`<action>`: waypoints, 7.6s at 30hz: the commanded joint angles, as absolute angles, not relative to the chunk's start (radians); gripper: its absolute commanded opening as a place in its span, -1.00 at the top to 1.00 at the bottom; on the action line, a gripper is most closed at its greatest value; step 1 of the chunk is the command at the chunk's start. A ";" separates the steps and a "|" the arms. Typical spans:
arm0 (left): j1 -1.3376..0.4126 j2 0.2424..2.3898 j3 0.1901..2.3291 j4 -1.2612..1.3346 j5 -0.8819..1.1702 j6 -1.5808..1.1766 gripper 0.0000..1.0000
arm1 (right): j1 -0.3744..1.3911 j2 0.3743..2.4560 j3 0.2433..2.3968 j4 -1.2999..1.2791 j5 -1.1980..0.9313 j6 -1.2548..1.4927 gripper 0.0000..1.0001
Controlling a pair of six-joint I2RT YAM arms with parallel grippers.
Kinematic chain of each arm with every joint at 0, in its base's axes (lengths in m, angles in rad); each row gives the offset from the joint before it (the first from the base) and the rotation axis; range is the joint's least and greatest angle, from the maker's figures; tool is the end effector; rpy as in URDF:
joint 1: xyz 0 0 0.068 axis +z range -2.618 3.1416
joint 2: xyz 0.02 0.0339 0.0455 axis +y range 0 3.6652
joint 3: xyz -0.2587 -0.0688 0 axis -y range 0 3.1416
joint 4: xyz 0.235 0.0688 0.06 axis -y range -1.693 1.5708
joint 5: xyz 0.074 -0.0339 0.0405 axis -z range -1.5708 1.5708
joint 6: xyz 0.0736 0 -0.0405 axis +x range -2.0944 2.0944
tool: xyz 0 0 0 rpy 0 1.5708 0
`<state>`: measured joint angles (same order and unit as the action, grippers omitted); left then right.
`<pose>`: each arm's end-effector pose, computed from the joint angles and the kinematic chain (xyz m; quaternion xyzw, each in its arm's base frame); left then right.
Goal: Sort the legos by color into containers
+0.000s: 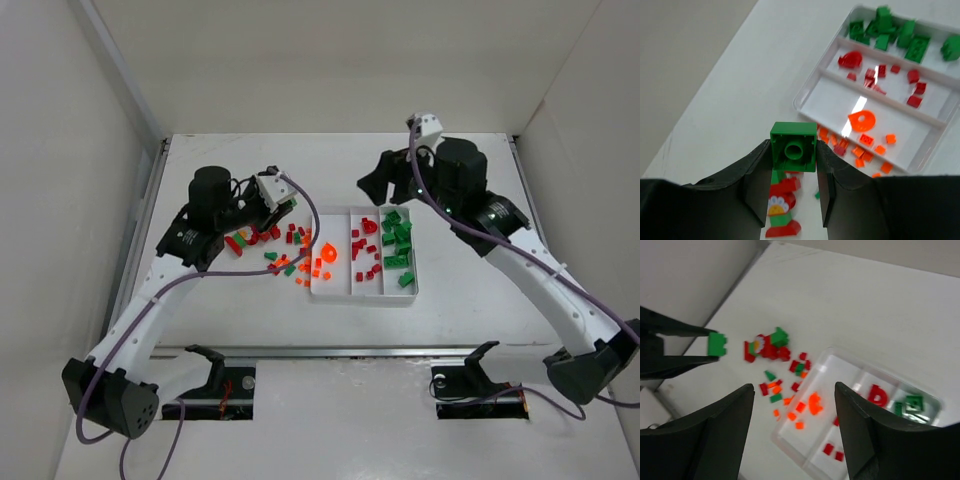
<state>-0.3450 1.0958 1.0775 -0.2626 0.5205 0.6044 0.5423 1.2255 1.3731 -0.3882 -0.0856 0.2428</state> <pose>0.2419 -0.1258 0.3610 0.4905 0.6161 -0.1288 0.6026 0.2530 0.1598 0.4157 -0.1434 0.7734 0.2670 0.5568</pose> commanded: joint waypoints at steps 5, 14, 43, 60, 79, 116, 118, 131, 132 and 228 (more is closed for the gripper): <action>-0.448 1.012 1.045 -0.038 0.624 0.515 1.00 | 0.693 1.336 1.437 -0.238 -0.331 0.357 -0.42; -0.518 0.966 1.003 -0.038 0.615 0.526 1.00 | 0.703 1.433 1.502 -0.218 -0.443 0.416 -0.42; -0.588 0.966 0.957 0.003 0.395 0.477 -0.99 | 0.695 1.483 1.467 -0.204 -0.433 0.445 1.00; -0.588 0.980 0.709 0.024 -0.224 0.268 -1.00 | 0.465 1.486 1.190 -0.502 0.219 0.281 0.95; -0.448 1.039 0.479 -0.012 0.219 0.906 -0.45 | 0.465 1.641 1.452 -0.634 0.150 0.215 -0.54; -0.221 1.652 0.988 -0.462 0.577 1.779 0.04 | 0.446 1.730 1.566 -0.549 0.057 0.167 -0.54; -0.221 1.661 0.988 -0.462 0.577 1.779 0.07 | 0.446 1.730 1.566 -0.549 0.066 0.158 -0.54; -0.232 1.689 0.988 -0.462 0.534 1.770 0.95 | 0.446 1.730 1.557 -0.558 0.075 0.149 -0.54; -0.232 1.689 0.988 -0.462 0.534 1.758 1.00 | 0.446 1.730 1.557 -0.558 0.075 0.149 -0.54; -0.451 1.272 0.945 0.376 0.338 0.680 -1.00 | 0.344 1.716 1.490 -0.512 -0.071 0.272 1.00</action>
